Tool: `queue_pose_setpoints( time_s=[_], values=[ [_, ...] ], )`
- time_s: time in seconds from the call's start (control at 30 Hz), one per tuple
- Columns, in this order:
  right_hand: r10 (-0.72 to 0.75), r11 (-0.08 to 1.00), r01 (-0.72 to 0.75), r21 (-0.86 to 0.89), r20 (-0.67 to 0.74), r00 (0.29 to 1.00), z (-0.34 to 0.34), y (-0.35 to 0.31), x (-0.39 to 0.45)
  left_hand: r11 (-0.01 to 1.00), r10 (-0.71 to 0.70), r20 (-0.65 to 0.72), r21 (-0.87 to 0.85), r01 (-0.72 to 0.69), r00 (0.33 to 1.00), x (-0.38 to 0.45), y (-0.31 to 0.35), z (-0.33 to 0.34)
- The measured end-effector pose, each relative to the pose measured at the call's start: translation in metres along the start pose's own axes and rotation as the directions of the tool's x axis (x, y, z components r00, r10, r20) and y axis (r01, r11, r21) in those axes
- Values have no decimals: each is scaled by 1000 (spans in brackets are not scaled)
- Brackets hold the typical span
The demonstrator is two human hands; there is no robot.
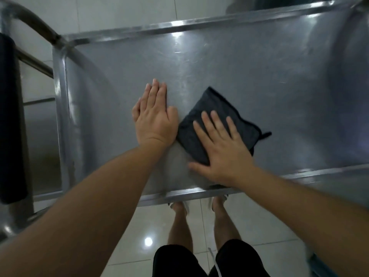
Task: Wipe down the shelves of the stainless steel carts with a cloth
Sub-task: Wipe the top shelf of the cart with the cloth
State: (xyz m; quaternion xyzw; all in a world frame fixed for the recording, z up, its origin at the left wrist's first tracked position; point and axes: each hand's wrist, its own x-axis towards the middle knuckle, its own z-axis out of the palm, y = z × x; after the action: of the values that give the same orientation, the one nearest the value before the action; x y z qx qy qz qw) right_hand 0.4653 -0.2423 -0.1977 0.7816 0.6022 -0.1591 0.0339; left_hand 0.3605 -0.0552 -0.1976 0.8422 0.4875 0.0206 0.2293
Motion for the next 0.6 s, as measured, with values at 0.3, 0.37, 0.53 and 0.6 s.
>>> queue_pose_setpoints(
  time_s=[0.3,0.37,0.53,0.6],
  values=[
    [-194,981,195,-5,90,977,27,-27,-86,999,-32,259,-25,40,965,5,15,-37],
    [-198,980,200,-15,103,975,23,-27,-87,998,-31,268,-45,44,963,-7,18,-43],
    [-266,964,264,39,216,939,9,-28,-102,991,-7,348,-120,52,937,-83,9,-50],
    [-252,967,253,33,268,930,5,-32,-107,995,-21,392,-83,58,920,-112,1,-55]
  ],
)
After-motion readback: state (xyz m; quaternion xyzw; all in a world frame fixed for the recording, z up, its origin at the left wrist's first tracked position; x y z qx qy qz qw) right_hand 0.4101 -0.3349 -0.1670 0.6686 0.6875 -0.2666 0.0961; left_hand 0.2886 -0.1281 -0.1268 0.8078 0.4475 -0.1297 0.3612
